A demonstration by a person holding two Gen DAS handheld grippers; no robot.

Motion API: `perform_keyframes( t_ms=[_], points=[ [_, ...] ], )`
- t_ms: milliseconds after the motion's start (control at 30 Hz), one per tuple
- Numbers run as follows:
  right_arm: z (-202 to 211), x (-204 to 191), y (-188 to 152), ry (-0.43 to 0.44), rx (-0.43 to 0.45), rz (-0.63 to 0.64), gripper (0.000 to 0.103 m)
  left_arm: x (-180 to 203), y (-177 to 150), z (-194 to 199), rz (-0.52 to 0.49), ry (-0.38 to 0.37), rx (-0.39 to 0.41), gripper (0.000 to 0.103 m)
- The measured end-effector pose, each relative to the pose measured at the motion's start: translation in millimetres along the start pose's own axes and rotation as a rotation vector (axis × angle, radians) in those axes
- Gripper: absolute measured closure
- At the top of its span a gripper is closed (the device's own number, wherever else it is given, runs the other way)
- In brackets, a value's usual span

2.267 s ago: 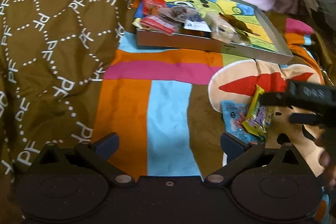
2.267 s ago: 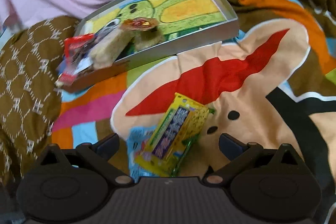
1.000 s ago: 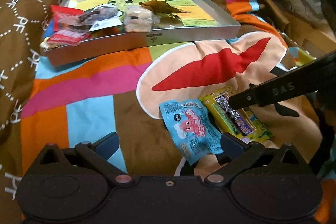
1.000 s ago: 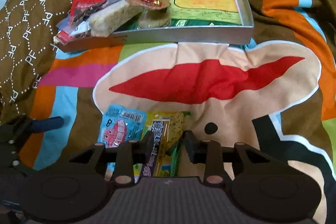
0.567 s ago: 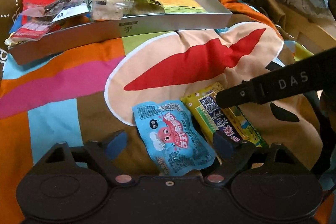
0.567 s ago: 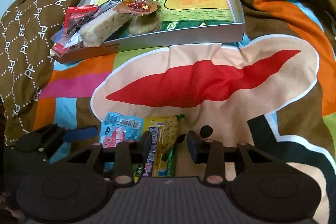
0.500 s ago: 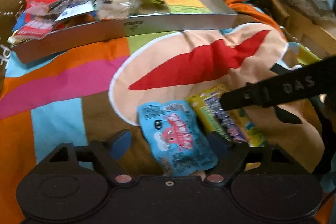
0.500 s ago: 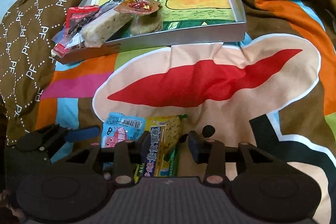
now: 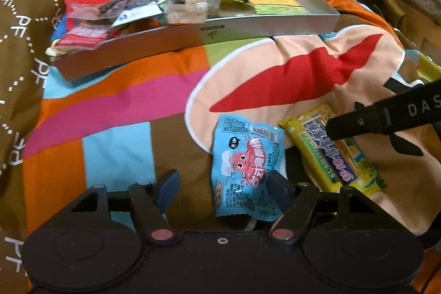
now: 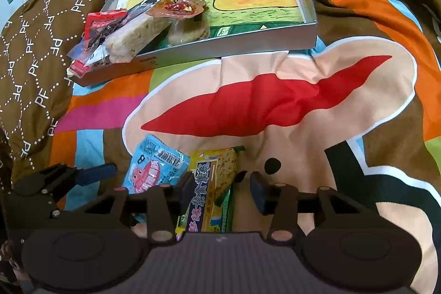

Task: Organize snacks
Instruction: 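Grasp the yellow biscuit pack with right tool while left tool grasps the blue pouch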

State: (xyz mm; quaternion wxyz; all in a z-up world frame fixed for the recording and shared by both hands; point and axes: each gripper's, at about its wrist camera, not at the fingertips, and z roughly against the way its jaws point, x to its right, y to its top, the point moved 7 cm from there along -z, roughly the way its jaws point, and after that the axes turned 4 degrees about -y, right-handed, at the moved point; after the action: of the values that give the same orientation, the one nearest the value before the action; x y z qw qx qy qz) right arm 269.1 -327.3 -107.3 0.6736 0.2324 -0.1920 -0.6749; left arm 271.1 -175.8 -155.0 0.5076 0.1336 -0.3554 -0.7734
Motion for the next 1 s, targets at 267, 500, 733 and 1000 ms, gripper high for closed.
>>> perform_keyframes(
  t_ms=[267, 500, 733, 1000],
  points=[
    [-3.4, 0.0, 0.3, 0.009, -0.009, -0.013, 0.05, 18.4, 0.2, -5.0, -0.101, -0.069, 0.024, 0.018],
    [-5.9, -2.4, -0.2, 0.008, -0.018, -0.008, 0.047, 15.0, -0.7, -12.4, -0.121, -0.042, -0.001, 0.029],
    [-9.1, -9.5, -7.7, 0.006, -0.036, 0.007, 0.043, -1.7, -0.9, -6.4, -0.069, -0.007, -0.012, 0.043],
    [-12.8, -32.9, -23.9, -0.056, -0.032, 0.118, 0.03, -22.9, -8.6, 7.5, -0.041, 0.057, -0.03, 0.043]
  ],
)
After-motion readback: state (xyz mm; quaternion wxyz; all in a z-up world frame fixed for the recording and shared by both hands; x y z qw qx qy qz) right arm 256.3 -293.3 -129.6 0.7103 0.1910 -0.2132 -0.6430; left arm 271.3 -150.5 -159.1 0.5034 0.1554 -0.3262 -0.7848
